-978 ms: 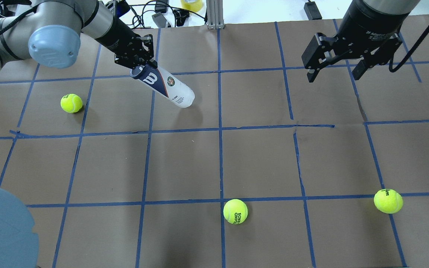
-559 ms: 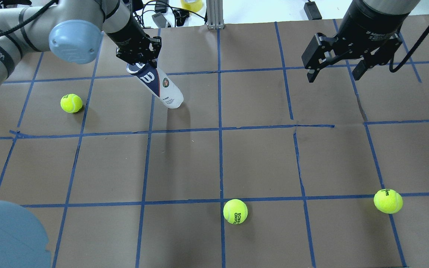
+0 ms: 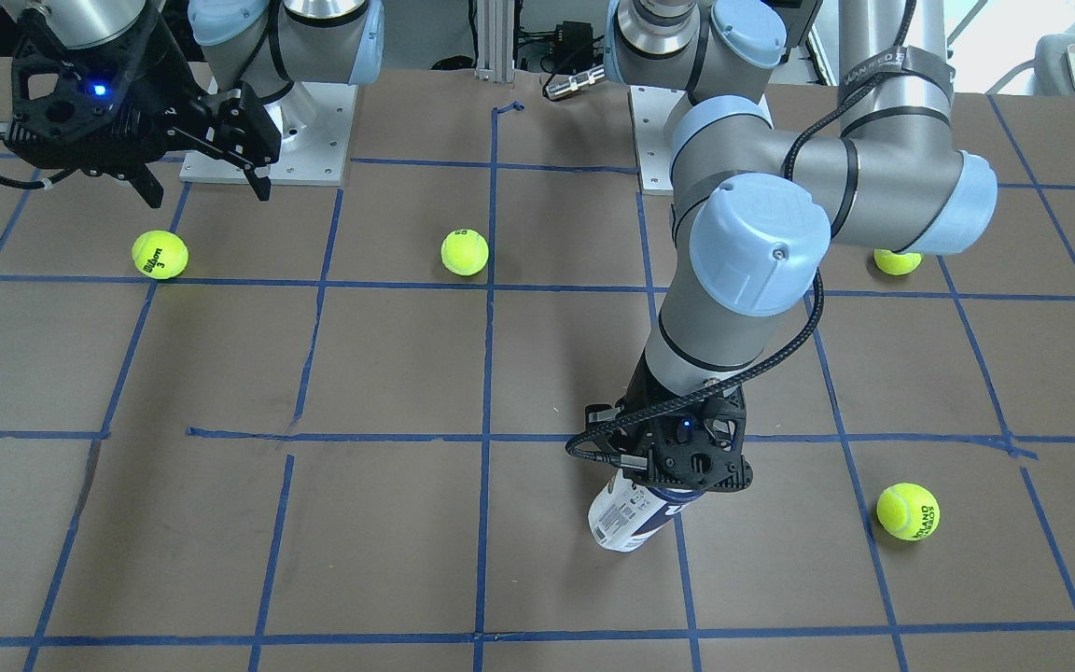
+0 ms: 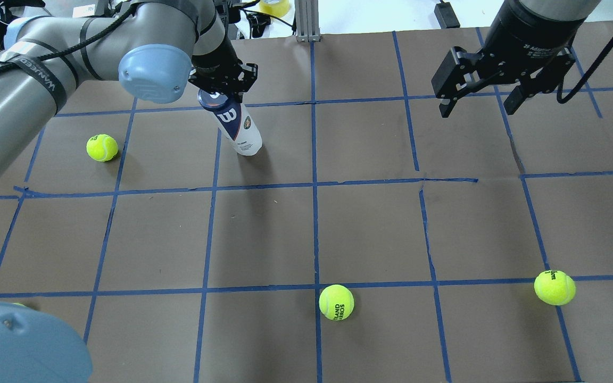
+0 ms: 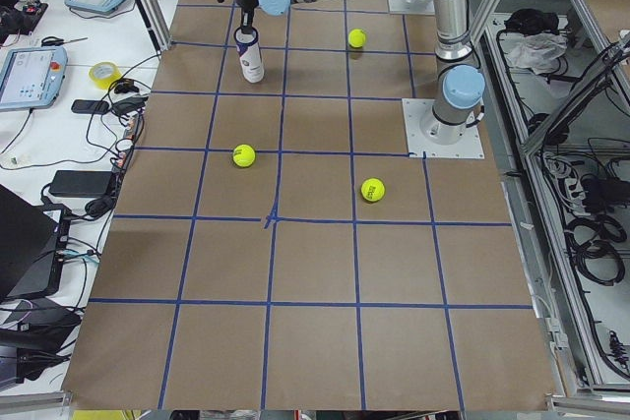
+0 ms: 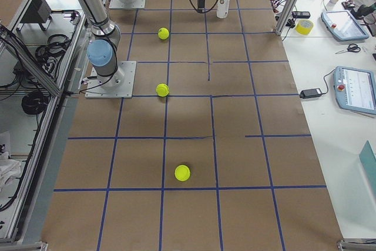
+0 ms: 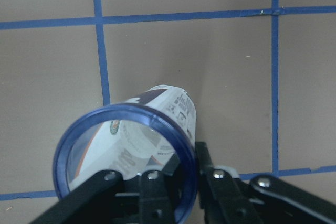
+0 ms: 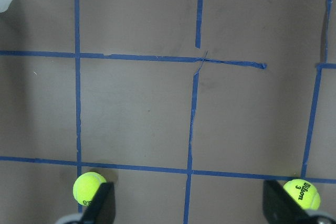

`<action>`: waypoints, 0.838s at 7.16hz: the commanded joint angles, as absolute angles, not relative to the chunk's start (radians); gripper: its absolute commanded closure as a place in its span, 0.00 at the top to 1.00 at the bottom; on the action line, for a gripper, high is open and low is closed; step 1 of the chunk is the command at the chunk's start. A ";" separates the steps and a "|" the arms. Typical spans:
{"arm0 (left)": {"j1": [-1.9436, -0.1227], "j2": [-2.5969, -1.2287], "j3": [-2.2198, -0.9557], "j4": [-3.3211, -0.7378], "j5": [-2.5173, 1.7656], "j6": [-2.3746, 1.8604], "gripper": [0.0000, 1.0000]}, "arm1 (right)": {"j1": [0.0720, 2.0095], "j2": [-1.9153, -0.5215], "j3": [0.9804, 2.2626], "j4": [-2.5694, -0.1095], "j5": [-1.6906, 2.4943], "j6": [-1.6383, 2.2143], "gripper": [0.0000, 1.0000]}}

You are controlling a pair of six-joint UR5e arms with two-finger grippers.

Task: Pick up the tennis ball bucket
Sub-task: 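Lift the tube's gripped end with the left gripper, rotating it upright, then set the tube upright on the table and open the left gripper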

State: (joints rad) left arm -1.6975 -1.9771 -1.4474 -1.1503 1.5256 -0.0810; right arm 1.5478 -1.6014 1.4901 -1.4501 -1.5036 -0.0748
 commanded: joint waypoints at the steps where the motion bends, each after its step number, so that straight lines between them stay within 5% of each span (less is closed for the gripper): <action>1: -1.704 -1.970 -1.454 -1.152 1.523 -0.084 1.00 | 1.552 -1.620 1.488 -1.459 -1.538 -0.055 1.00; 6: -1.692 -1.867 -1.404 -1.306 1.473 -0.091 1.00 | 1.554 -1.608 1.491 -1.539 -1.522 -0.041 1.00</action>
